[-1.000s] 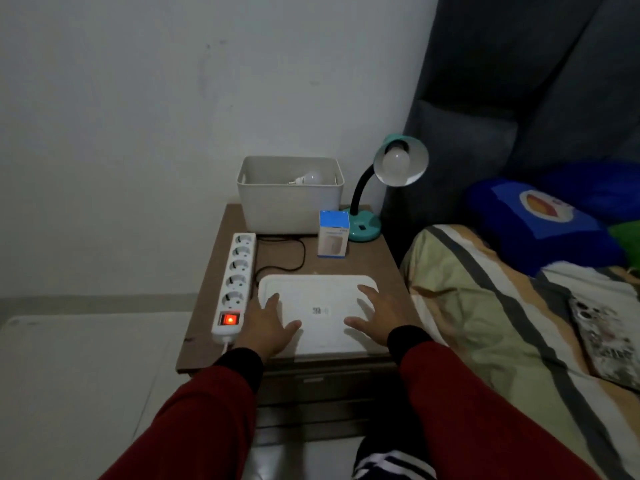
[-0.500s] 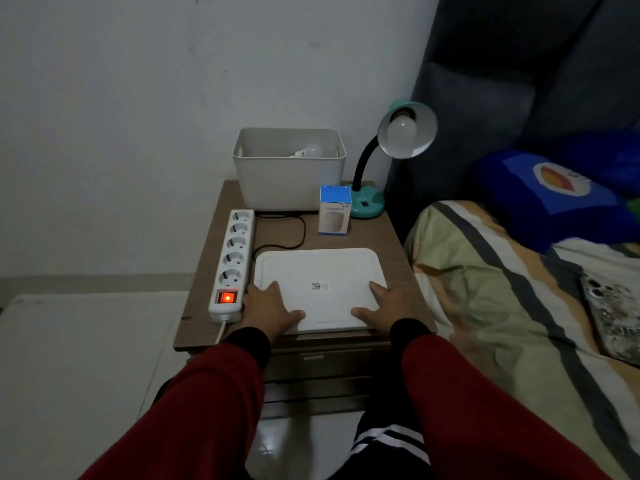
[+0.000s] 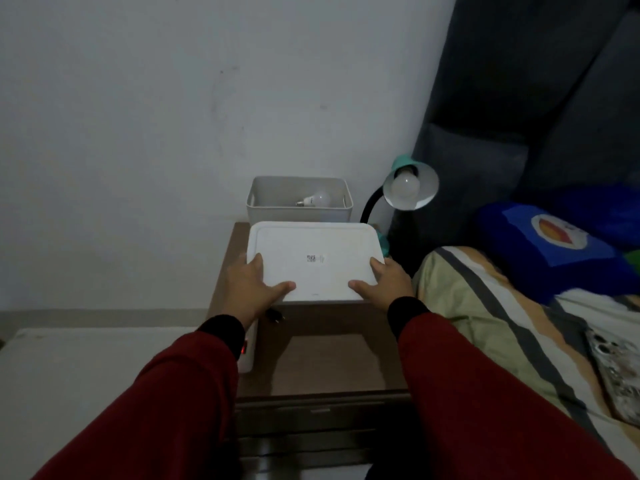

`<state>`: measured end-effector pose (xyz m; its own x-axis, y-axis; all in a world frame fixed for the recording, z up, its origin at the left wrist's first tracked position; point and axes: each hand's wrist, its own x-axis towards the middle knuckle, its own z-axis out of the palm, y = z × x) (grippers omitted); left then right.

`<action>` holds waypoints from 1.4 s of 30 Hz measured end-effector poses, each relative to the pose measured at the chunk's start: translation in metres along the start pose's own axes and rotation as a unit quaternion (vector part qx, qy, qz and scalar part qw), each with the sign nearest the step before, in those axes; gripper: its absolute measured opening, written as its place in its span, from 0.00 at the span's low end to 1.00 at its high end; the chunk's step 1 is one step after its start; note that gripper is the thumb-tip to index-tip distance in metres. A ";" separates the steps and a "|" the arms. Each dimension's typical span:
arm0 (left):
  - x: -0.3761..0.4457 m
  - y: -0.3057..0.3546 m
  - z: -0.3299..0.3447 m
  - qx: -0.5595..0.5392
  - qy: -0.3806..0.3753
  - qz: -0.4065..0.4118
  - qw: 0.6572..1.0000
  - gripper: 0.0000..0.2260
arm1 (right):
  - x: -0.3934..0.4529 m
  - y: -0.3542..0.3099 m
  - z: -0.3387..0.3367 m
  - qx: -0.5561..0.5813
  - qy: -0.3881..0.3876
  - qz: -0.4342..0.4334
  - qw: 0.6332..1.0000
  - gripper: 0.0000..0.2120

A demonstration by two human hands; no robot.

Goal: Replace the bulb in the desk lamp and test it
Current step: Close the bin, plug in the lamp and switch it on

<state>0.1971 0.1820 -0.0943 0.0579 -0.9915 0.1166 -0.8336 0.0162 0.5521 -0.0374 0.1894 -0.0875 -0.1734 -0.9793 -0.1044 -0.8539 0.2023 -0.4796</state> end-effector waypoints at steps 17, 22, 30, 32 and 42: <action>0.188 -0.008 -0.006 -0.049 0.039 -0.001 0.998 0.40 | 0.189 -0.072 -0.012 0.060 0.034 -0.024 0.997 0.36; 0.207 -0.015 0.006 -0.080 0.035 -0.011 0.996 0.37 | 0.214 -0.072 -0.003 0.044 0.036 -0.026 0.998 0.36; 0.228 -0.015 0.011 -0.109 0.029 -0.022 0.993 0.34 | 0.228 -0.073 0.000 0.059 0.045 -0.026 0.997 0.33; 0.234 -0.020 0.014 -0.088 0.011 -0.028 0.996 0.36 | 0.230 -0.072 0.002 0.059 0.031 -0.024 0.998 0.33; 0.243 -0.016 0.009 0.042 -0.059 -0.018 0.997 0.32 | 0.235 -0.078 -0.002 -0.037 -0.014 -0.012 0.999 0.30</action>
<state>0.2197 -0.0607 -0.0823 0.0280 -0.9996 -0.0034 -0.8754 -0.0261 0.4826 -0.0126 -0.0562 -0.0732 -0.1395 -0.9832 -0.1177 -0.8920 0.1764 -0.4163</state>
